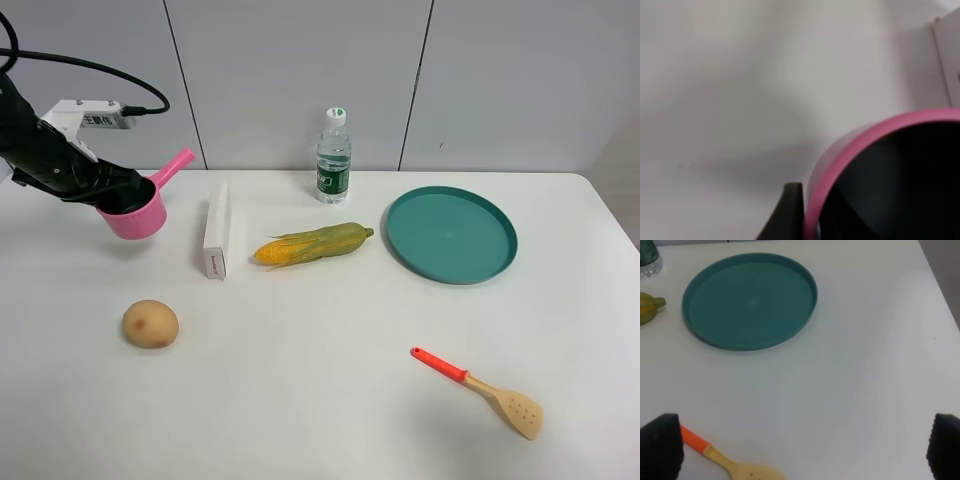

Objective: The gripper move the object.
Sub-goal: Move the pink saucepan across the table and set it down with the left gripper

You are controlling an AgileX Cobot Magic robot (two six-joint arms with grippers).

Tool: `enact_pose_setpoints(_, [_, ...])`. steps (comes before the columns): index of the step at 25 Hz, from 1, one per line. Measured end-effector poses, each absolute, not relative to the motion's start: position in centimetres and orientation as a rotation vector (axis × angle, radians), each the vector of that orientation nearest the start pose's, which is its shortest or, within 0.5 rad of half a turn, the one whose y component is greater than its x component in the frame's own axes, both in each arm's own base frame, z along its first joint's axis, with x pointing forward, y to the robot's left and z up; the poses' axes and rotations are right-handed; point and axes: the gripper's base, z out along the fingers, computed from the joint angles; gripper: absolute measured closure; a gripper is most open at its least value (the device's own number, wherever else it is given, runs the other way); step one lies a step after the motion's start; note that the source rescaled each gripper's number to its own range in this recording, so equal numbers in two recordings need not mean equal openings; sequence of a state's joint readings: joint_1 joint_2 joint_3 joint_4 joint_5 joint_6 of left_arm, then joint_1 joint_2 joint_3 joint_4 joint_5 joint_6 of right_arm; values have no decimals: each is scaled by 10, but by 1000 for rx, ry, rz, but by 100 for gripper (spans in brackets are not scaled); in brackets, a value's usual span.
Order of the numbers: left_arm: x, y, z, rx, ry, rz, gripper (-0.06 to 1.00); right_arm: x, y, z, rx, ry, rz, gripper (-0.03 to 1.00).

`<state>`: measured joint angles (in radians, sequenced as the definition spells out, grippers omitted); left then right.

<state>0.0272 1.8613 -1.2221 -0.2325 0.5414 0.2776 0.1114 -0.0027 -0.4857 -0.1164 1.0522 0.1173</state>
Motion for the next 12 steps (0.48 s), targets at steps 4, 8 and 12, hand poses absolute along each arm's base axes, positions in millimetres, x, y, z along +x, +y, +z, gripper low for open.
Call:
enact_pose_setpoints(4, [396,-1,166,108,2637,-135,94,-3,-10,274,10,2042,4,-3])
enact_pose_setpoints(8, [404,1,147,92,2612,-110,94,-3,-10,274,10,2042,4,-3])
enact_pose_setpoints(12, [409,2,142,82,2580,-89,94,-3,-10,274,10,2042,4,-3])
